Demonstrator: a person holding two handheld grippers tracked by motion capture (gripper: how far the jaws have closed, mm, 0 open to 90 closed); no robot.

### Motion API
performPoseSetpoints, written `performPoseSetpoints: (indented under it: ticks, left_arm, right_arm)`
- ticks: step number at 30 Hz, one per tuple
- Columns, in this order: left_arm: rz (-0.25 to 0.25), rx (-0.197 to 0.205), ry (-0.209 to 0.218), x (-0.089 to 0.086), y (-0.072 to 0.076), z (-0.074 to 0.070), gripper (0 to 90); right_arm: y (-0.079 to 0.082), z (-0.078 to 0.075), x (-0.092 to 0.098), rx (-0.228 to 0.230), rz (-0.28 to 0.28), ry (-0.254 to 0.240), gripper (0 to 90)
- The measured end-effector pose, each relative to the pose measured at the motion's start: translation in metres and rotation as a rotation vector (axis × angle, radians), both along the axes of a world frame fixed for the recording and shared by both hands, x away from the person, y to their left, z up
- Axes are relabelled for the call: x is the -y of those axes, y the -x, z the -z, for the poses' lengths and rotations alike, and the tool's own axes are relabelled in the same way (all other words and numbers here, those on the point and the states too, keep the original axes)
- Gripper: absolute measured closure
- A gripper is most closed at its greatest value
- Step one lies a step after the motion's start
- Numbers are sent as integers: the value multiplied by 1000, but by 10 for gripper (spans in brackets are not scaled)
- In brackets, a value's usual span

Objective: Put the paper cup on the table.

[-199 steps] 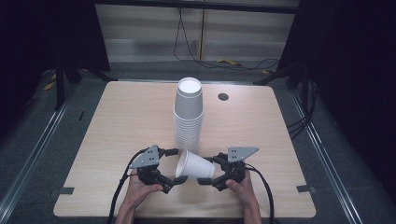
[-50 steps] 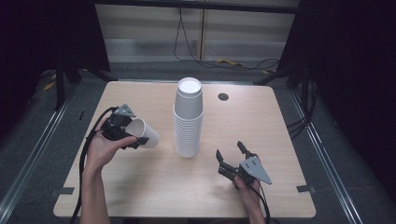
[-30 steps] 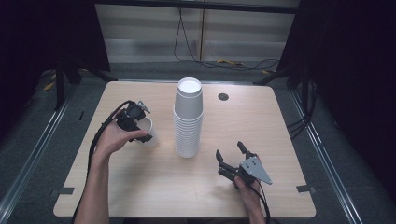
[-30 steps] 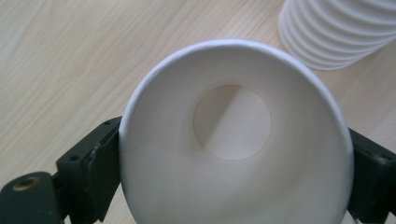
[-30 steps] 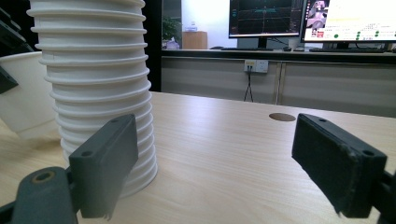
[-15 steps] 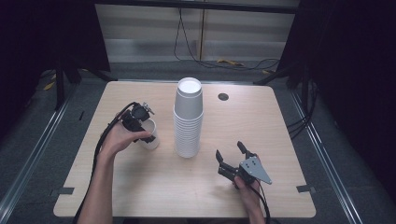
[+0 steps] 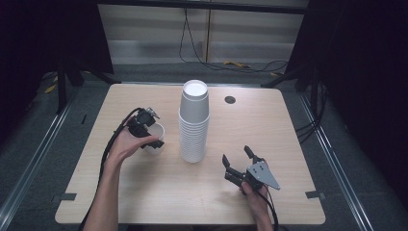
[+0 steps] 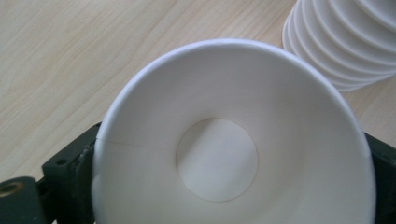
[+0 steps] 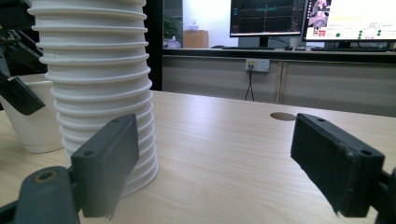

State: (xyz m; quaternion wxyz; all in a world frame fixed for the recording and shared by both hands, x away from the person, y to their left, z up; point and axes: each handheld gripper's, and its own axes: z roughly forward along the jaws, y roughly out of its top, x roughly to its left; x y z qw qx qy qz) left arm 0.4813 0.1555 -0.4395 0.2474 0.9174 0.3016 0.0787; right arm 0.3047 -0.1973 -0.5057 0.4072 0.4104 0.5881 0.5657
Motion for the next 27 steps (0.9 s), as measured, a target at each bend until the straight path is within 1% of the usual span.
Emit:
performPoseSetpoints:
  ticks: [2,3,5,7,8,9,10,11,12,13,14,16,17,18,19,20,21,23,24,25,26,27]
  left_arm:
    - [-11,-3,-13,-2,0,1,38]
    - [-19,1,-6,-2,1,2,39]
    - [-14,11,-1,-4,2,2,39]
    - [-17,23,21,-5,3,4,38]
    - [-17,35,27,-6,4,6,38]
    - [-10,31,31,-7,4,6,38]
    - [-20,47,32,-7,6,9,38]
    - [-16,44,24,-7,7,11,38]
    - [-19,50,23,-7,8,14,50]
    - [-15,41,31,-9,8,14,96]
    - [-17,45,55,-11,9,15,99]
    - [-39,58,100,-16,12,18,108]
    - [-40,65,113,-18,12,18,108]
    - [-46,78,143,-21,13,21,107]
    - [-46,69,165,-23,14,23,108]
    - [-44,74,189,-25,16,26,105]
    - [-44,82,194,-26,17,28,103]
    - [-55,103,229,-28,21,30,118]
    - [-51,122,235,-31,23,31,126]
    - [-52,120,251,-32,25,32,129]
    - [-49,126,253,-33,25,33,129]
    - [-55,137,268,-33,26,35,131]
  right_arm:
    - [0,0,0,0,0,0,150]
    - [0,0,0,-1,0,0,150]
    - [0,0,0,-1,0,1,150]
    - [0,0,0,-1,1,0,150]
    - [0,0,0,-1,1,0,150]
    - [0,0,0,-1,1,0,150]
    - [0,0,0,-1,0,0,149]
    - [0,0,0,-1,0,0,149]
    - [0,0,0,-1,0,0,149]
    - [0,0,0,-1,-1,0,148]
    - [0,0,0,-1,-1,0,149]
    - [0,0,0,-1,-1,0,149]
    - [0,0,0,-1,-1,0,149]
    - [0,0,0,-1,-1,0,149]
    - [0,0,0,0,0,1,149]
    - [0,0,0,1,0,0,149]
    - [0,0,0,3,-3,-1,149]
    - [0,0,0,2,-3,-1,149]
    - [0,0,0,2,-3,-1,149]
    - [0,0,0,1,-1,0,149]
    - [0,0,0,3,-3,-1,149]
    - [0,0,0,2,-3,-1,149]
